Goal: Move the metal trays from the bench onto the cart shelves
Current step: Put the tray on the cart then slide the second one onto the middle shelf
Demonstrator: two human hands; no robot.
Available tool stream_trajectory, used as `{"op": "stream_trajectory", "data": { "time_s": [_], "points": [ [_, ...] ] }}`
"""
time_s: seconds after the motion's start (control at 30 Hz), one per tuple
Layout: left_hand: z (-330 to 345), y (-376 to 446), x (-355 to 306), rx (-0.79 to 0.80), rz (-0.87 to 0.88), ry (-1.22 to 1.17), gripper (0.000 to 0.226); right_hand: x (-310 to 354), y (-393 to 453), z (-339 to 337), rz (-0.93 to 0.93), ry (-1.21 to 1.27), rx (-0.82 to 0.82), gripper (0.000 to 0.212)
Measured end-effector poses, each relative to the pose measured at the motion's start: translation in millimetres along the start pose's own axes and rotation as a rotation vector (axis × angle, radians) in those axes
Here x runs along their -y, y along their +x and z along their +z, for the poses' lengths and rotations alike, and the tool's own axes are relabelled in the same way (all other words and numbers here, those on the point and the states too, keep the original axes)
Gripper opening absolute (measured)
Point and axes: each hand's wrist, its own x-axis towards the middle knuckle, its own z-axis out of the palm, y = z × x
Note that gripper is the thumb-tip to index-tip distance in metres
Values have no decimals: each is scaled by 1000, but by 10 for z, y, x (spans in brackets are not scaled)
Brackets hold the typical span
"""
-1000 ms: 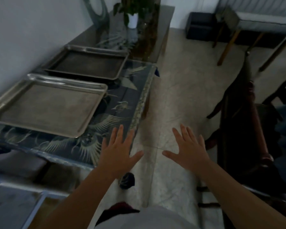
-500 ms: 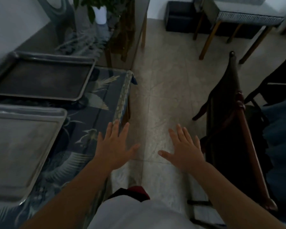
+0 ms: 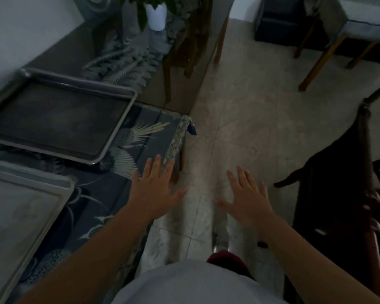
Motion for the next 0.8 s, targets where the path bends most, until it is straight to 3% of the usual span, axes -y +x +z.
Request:
{"op": "stream_trajectory", "data": {
  "time_s": [0.17, 0.37, 0.57, 0.8],
  "points": [
    [-37, 480, 24, -14, -242, -54, 108, -165, 1144, -316, -187, -84, 66, 111],
    [-135, 777, -26, -41, -558, -184, 99, 25, 2267, -905, -448, -245, 85, 123],
    [-223, 816, 252, -144, -849, -292, 111, 872, 3105, -1145, -754, -282, 136, 120],
    [-293, 867, 840, -162, -1021, -356, 108, 1973, 3618, -1001, -900, -322, 163, 115]
  ]
}}
